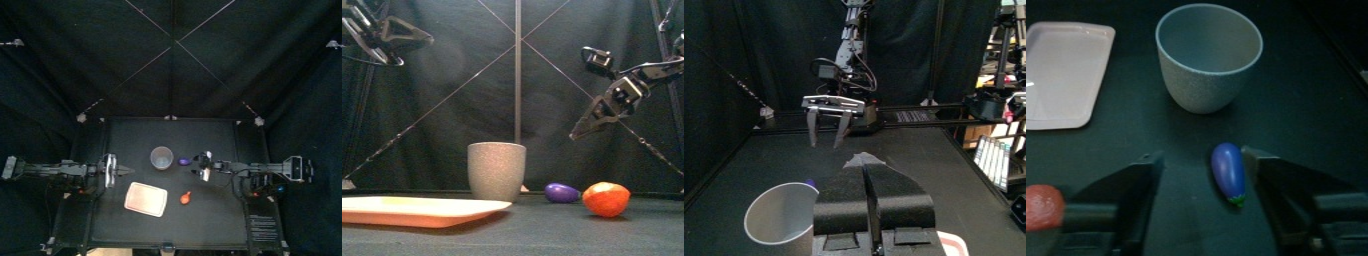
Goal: Pick the eggplant then place it on the pink plate
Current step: Pick the eggplant
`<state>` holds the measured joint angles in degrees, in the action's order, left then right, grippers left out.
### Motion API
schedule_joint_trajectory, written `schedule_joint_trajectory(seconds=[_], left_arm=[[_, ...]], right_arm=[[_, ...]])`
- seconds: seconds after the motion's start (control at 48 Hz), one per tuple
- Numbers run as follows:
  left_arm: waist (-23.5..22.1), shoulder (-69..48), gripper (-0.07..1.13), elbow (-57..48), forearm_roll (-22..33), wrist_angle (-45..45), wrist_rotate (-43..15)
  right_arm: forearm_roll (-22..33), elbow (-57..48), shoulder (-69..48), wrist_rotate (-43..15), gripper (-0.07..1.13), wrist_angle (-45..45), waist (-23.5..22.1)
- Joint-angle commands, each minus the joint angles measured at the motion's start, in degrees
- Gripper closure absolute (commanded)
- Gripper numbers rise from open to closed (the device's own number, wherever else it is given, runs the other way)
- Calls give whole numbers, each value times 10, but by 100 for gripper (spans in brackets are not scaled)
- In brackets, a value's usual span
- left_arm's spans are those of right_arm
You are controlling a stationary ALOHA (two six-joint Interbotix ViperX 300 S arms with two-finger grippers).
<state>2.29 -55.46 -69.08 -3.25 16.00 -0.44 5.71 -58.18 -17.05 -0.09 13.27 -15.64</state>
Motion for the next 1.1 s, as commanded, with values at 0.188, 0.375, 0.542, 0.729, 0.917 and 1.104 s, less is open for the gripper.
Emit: schedule_joint_trajectory(seconds=[0.188,0.375,0.542,0.729,0.917,1.104], left_arm=[[1,2,108,6,-1,2,0],[1,1,108,6,-1,2,0],[2,0,108,5,-1,2,0],[2,0,108,4,-1,2,0],[2,0,108,4,-1,2,0],[2,0,108,4,0,2,0]], right_arm=[[2,64,94,4,1,-38,-47],[13,105,157,3,2,-66,-58],[15,123,185,1,2,-73,-54],[12,130,203,-1,3,-81,-54],[11,129,208,0,12,-101,-53],[2,128,208,-1,39,-103,-47]])
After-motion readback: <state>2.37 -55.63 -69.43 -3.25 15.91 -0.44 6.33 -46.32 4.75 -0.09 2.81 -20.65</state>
